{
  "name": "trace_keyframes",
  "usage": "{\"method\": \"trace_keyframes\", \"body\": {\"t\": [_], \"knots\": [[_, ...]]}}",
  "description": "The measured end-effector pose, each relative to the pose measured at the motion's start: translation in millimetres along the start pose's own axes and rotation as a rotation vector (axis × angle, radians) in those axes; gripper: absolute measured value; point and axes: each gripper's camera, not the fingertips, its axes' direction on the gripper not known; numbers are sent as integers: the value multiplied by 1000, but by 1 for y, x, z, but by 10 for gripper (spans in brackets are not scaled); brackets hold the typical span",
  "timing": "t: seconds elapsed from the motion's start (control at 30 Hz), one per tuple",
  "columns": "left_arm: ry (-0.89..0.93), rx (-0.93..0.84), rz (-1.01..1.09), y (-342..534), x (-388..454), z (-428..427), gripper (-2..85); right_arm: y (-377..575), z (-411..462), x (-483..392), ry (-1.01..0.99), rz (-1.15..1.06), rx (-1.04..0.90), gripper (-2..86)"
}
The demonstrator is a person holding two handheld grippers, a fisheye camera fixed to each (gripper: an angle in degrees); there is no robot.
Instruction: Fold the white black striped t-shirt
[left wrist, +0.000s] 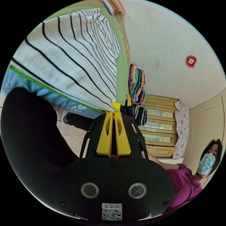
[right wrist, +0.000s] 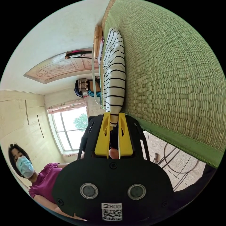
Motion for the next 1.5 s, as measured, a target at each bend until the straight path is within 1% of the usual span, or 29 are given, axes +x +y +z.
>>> {"method": "trace_keyframes", "body": {"t": [0.17,0.37,0.53,0.63,0.83,1.0,1.2,1.5], "knots": [[3,11,31,16,-3,-22,8,2,6,-2,-3,-15,6,31],[-6,111,50,42,-13,-81,17,2,12,-19,-28,-51,15,21],[1,291,-46,70,-47,-144,49,1,16,-34,-25,-79,11,18],[12,368,-108,84,-69,-169,68,1,19,-41,-14,-91,3,18],[61,456,-213,102,-105,-194,96,1,24,-47,-30,-83,6,18],[101,446,-231,102,-119,-204,111,-2,28,-57,-28,-95,1,18],[99,386,-215,85,-123,-216,130,-8,34,-68,-25,-112,-2,19],[86,303,-189,68,-124,-229,123,-12,41,-67,-43,-111,4,19]]}}
